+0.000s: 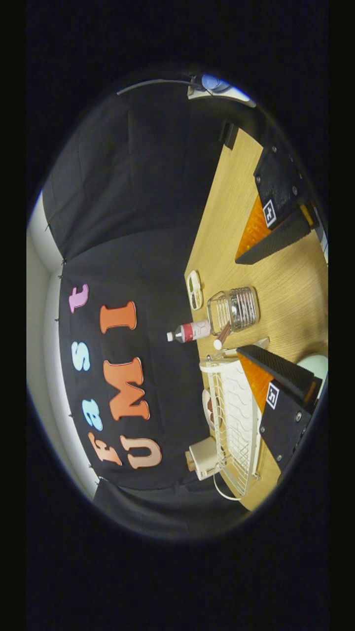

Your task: Take the plate from the dish rack, then take the spoon from the basket and place it into the plate.

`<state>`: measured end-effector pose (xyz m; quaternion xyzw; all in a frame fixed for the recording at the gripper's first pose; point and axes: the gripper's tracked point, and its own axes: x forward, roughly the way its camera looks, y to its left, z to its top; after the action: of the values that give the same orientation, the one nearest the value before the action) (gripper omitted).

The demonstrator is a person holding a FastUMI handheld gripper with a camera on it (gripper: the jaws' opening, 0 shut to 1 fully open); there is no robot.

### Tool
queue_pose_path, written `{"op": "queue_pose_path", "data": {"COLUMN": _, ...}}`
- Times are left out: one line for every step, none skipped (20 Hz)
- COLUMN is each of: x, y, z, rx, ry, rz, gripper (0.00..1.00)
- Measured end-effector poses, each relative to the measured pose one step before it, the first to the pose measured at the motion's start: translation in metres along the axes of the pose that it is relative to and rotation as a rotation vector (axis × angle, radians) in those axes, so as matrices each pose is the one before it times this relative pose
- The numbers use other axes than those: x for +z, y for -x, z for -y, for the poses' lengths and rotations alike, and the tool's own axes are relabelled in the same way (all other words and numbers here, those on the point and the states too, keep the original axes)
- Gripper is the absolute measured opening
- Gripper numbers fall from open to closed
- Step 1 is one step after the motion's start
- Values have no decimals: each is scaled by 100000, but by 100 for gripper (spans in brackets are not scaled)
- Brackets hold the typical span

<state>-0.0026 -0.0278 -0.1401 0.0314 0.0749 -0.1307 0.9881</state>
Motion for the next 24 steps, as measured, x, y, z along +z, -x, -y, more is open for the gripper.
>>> {"op": "queue_pose_path", "data": {"x": 57, "y": -317, "z": -344, "rx": 818, "ry": 906, "rz": 715, "gripper": 98}}
{"op": "queue_pose_path", "data": {"x": 230, "y": -461, "z": -399, "rx": 776, "ry": 1243, "rz": 787, "gripper": 98}}
{"op": "queue_pose_path", "data": {"x": 333, "y": -441, "z": -190, "rx": 286, "ry": 1660, "rz": 1351, "gripper": 97}}
{"op": "queue_pose_path", "data": {"x": 376, "y": -470, "z": -273, "rx": -186, "ry": 2061, "rz": 1784, "gripper": 96}}
{"op": "queue_pose_path", "data": {"x": 398, "y": -490, "z": -290, "rx": 253, "ry": 2061, "rz": 1830, "gripper": 94}}
{"op": "queue_pose_path", "data": {"x": 421, "y": -616, "z": -411, "rx": 320, "ry": 1412, "rz": 1262, "gripper": 93}}
{"op": "queue_pose_path", "data": {"x": 183, "y": -603, "z": -517, "rx": 517, "ry": 232, "rz": 284, "gripper": 89}}
{"op": "queue_pose_path", "data": {"x": 178, "y": -646, "z": -518, "rx": 1049, "ry": -248, "rz": 253, "gripper": 87}}
{"op": "queue_pose_path", "data": {"x": -27, "y": -629, "z": -467, "rx": 998, "ry": -60, "rz": -87, "gripper": 83}}
{"op": "queue_pose_path", "data": {"x": -241, "y": -645, "z": -305, "rx": 463, "ry": 285, "rz": -620, "gripper": 79}}
{"op": "queue_pose_path", "data": {"x": -380, "y": -726, "z": -281, "rx": 174, "ry": 495, "rz": -933, "gripper": 74}}
{"op": "queue_pose_path", "data": {"x": -245, "y": -418, "z": -116, "rx": -51, "ry": 818, "rz": -467, "gripper": 70}}
{"op": "queue_pose_path", "data": {"x": -126, "y": -464, "z": -100, "rx": 179, "ry": 1135, "rz": -413, "gripper": 61}}
{"op": "queue_pose_path", "data": {"x": -113, "y": -303, "z": -386, "rx": 1119, "ry": 1598, "rz": 62, "gripper": 55}}
{"op": "queue_pose_path", "data": {"x": -156, "y": -219, "z": -119, "rx": -106, "ry": 1132, "rz": -385, "gripper": 49}}
{"op": "queue_pose_path", "data": {"x": -99, "y": -270, "z": 96, "rx": -1025, "ry": 506, "rz": -258, "gripper": 48}}
{"op": "queue_pose_path", "data": {"x": 81, "y": -202, "z": 263, "rx": -1187, "ry": -255, "rz": 124, "gripper": 44}}
{"op": "queue_pose_path", "data": {"x": 228, "y": -192, "z": 179, "rx": -1080, "ry": -797, "rz": 637, "gripper": 41}}
{"op": "queue_pose_path", "data": {"x": -19, "y": -94, "z": 92, "rx": -932, "ry": -724, "rz": -396, "gripper": 34}}
{"op": "queue_pose_path", "data": {"x": 17, "y": -166, "z": 70, "rx": -934, "ry": 627, "rz": 254, "gripper": 28}}
{"op": "queue_pose_path", "data": {"x": 15, "y": -148, "z": 313, "rx": -1374, "ry": 2411, "rz": 452, "gripper": 21}}
{"op": "queue_pose_path", "data": {"x": -10, "y": -130, "z": 108, "rx": -234, "ry": 1678, "rz": -8, "gripper": 14}}
{"op": "queue_pose_path", "data": {"x": 445, "y": 194, "z": -159, "rx": 689, "ry": -171, "rz": 665, "gripper": 11}}
{"op": "queue_pose_path", "data": {"x": 349, "y": 162, "z": 40, "rx": 263, "ry": -1661, "rz": 762, "gripper": 9}}
